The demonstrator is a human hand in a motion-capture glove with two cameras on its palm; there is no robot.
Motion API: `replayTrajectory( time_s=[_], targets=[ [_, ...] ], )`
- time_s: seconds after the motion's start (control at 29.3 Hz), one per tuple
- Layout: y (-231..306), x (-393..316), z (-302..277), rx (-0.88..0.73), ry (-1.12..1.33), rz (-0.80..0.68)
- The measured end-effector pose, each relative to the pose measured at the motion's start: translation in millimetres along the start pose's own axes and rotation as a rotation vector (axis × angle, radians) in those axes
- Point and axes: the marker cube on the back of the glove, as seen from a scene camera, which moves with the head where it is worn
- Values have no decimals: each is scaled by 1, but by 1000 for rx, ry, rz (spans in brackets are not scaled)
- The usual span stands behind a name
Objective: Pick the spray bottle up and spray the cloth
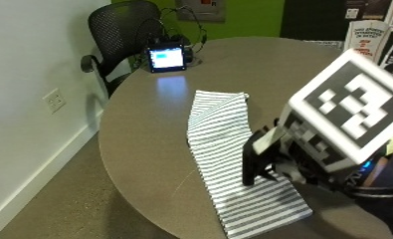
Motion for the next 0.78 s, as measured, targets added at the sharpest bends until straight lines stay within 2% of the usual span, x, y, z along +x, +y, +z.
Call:
replayTrajectory(
  time_s=[0.14, 0.41, 0.58, 0.78],
  targets=[
    [-4, 34, -36, 155, -282, 206],
    [5, 85, -23, 273, -738, 473],
    [15, 103, -17, 320, -920, 566],
    [27, 100, -12, 335, -1205, 583]
  ],
)
